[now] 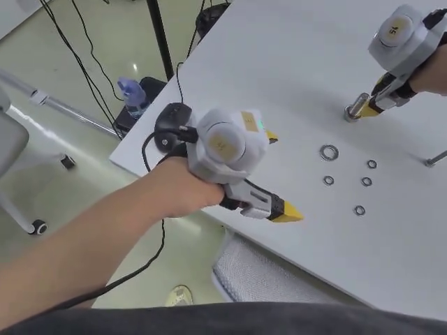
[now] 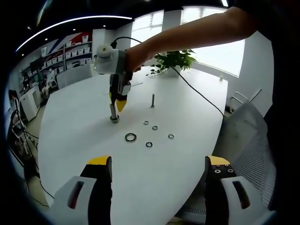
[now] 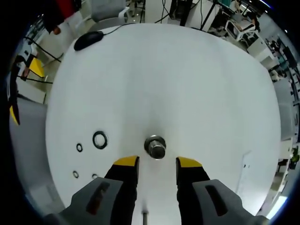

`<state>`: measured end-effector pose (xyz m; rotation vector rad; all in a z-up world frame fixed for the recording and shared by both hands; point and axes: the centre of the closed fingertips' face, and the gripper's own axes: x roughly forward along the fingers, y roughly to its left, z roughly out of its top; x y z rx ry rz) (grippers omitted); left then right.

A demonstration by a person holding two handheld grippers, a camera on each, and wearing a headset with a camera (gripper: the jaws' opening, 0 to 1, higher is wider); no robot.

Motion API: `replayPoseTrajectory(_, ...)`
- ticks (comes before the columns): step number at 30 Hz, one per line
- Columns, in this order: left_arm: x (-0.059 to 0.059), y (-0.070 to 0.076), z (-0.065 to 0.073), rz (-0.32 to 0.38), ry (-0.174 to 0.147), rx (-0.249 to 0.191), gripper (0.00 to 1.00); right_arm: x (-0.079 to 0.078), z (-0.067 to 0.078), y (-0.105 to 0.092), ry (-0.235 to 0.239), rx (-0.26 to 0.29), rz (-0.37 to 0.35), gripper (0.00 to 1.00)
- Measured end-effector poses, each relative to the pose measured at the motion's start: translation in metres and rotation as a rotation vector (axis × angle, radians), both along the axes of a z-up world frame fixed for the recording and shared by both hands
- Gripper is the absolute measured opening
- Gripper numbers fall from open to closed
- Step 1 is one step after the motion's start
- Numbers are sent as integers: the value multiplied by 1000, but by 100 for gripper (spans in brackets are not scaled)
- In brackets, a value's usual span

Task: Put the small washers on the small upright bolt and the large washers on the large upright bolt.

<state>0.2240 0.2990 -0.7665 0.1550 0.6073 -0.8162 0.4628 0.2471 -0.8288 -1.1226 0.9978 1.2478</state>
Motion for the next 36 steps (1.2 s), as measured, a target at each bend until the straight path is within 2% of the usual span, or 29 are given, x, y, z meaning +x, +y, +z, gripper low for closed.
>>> replayPoseTrajectory(5,-2,-1,-2,-7,10,19,81,-4,2,-7,0,7,-6,34)
replayPoseTrajectory(8,-3,-1,-2,-8,16,23,81,-15,5,-13,4,6,-5,34)
replayPoseTrajectory(12,0,-1,9,13,5,-14,80,-19,6,-11,6,13,0,34)
replayPoseTrajectory(16,2,-1,9,4,-3,-4,79,-21,7,-13,5,17,5,34)
replayPoseTrajectory(31,0,-2,8,-4,-2,6,78,-76,8,-2,39,51,51,35)
replayPoseTrajectory(36,0,-5,10,-6,-4,-21,79,-86,8,3,43,73,54,34)
